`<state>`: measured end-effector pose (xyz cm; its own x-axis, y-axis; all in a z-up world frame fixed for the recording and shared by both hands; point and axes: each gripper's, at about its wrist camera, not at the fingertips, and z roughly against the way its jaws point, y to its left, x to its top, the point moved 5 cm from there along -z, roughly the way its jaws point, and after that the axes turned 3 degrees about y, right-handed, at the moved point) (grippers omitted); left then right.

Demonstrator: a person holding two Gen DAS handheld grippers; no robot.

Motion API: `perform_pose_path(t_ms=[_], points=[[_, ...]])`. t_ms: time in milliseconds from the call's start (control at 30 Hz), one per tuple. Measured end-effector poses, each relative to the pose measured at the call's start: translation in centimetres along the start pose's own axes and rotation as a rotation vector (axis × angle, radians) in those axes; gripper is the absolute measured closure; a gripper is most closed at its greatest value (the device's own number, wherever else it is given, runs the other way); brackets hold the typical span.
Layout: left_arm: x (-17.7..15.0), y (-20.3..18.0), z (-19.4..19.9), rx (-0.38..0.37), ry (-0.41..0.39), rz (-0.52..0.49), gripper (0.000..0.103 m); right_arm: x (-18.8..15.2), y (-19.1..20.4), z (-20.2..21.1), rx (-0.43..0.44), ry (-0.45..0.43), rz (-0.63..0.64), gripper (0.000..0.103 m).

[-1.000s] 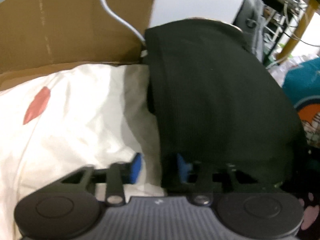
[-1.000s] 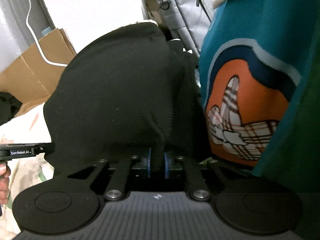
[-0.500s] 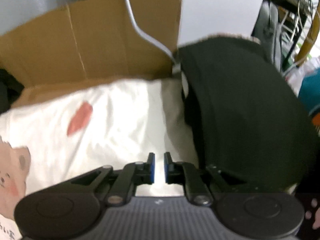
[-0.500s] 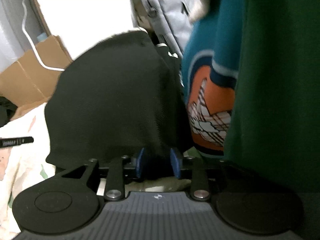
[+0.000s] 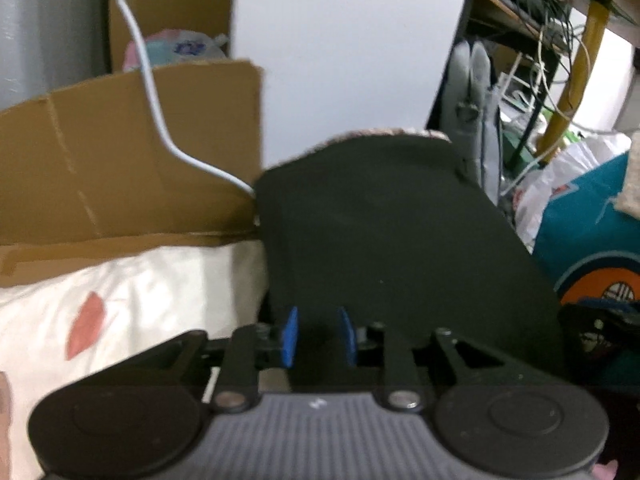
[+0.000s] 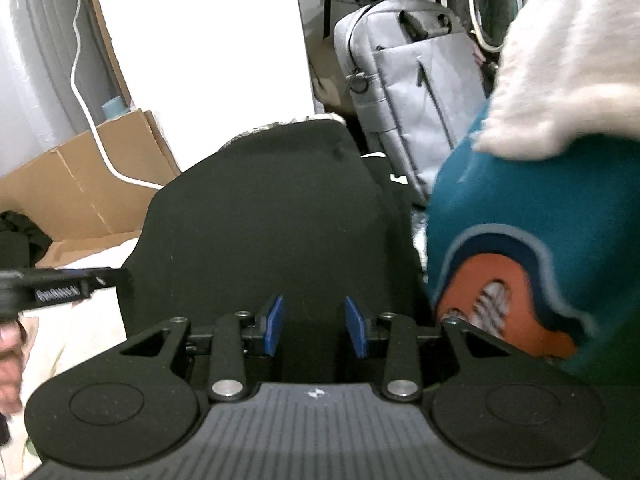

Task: Fold clothes
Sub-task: 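Lower the shorts onto the black clothes stack and open both tools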

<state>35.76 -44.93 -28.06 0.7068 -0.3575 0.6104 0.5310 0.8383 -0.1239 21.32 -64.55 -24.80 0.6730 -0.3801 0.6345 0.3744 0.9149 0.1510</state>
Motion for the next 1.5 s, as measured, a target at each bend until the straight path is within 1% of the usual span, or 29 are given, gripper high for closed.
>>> perform_pose_path(t_ms=[67, 133, 167, 200, 300, 400, 500, 533, 567, 600, 633, 700, 733, 833, 867, 1033, 1100, 1167, 1200, 1267, 1367, 1433, 1500], points=[[-0.7, 0.3, -1.3, -0.011, 0.024, 0.01, 0.071, -0.3, 0.5, -1.4, 0.013, 0.019, 0.005, 0.064], [-1.4, 0.9, -2.0, -0.016, 0.031, 0.021, 0.067, -1.0, 0.9, -2.8, 0.018, 0.043, 0.018, 0.064], [-1.8, 1.2, -2.2, -0.024, 0.035, 0.03, 0.064, -1.4, 1.1, -3.4, 0.019, 0.052, 0.025, 0.064], [-2.2, 1.5, -2.4, -0.032, 0.04, 0.039, 0.059, -1.7, 1.1, -3.7, 0.019, 0.053, 0.03, 0.064], [-3.3, 2.4, -3.0, -0.058, 0.054, 0.066, 0.051, -2.1, 1.1, -4.3, 0.019, 0.052, 0.035, 0.064], [-3.5, 2.7, -3.0, -0.063, 0.067, 0.087, 0.05, -2.2, 0.9, -4.1, 0.021, 0.058, 0.019, 0.064], [-3.8, 2.5, -2.0, -0.021, 0.099, 0.062, 0.05, -2.2, 1.0, -3.7, 0.018, 0.084, -0.002, 0.064], [-4.0, 2.6, -1.7, -0.013, 0.108, 0.057, 0.051, -2.3, 1.0, -3.5, 0.019, 0.097, -0.012, 0.062], [-4.3, 2.7, -1.4, -0.004, 0.127, 0.06, 0.052, -2.4, 1.1, -3.2, 0.024, 0.115, -0.019, 0.058], [-4.5, 2.8, -1.2, -0.002, 0.142, 0.067, 0.053, -2.5, 1.3, -3.1, 0.031, 0.131, -0.02, 0.057], [-5.0, 3.1, -0.7, -0.004, 0.173, 0.085, 0.053, -2.7, 1.5, -2.9, 0.037, 0.143, -0.018, 0.057], [-5.7, 3.4, 0.6, 0.015, 0.188, 0.081, 0.054, -3.3, 2.2, -2.0, 0.049, 0.176, -0.011, 0.054], [-6.0, 3.5, 1.3, 0.026, 0.192, 0.077, 0.054, -3.6, 2.4, -1.5, 0.054, 0.182, -0.012, 0.05], [-6.4, 3.9, 4.2, 0.037, 0.184, 0.083, 0.054, -4.2, 2.8, -0.3, 0.071, 0.198, -0.022, 0.047], [-6.4, 4.0, 5.6, 0.038, 0.178, 0.085, 0.053, -4.6, 3.0, 0.5, 0.074, 0.206, -0.021, 0.044], [-6.5, 4.1, 10.5, 0.058, 0.151, 0.07, 0.047, -5.1, 4.2, 3.0, 0.096, 0.208, -0.013, 0.037], [-6.7, 4.0, 12.4, 0.06, 0.143, 0.073, 0.039, -5.3, 4.9, 4.5, 0.104, 0.199, -0.01, 0.032], [-7.0, 4.0, 14.6, 0.076, 0.134, 0.07, 0.035, -5.3, 5.3, 5.5, 0.112, 0.193, -0.006, 0.024], [-7.2, 4.0, 15.5, 0.084, 0.131, 0.067, 0.032, -5.3, 5.6, 6.1, 0.117, 0.189, -0.001, 0.023], [-7.8, 4.0, 18.1, 0.136, 0.129, 0.053, 0.031, -5.4, 6.2, 7.3, 0.129, 0.181, 0.012, 0.016], [-8.6, 4.1, 20.5, 0.17, 0.133, 0.067, 0.029, -5.6, 7.6, 9.3, 0.141, 0.16, 0.064, 0.008], [-9.2, 4.2, 22.3, 0.186, 0.133, 0.083, 0.023, -5.8, 8.1, 9.9, 0.142, 0.162, 0.088, 0.005], [-10.0, 4.3, 24.3, 0.209, 0.105, 0.112, 0.013, -6.2, 9.0, 10.9, 0.16, 0.174, 0.128, 0.003]])
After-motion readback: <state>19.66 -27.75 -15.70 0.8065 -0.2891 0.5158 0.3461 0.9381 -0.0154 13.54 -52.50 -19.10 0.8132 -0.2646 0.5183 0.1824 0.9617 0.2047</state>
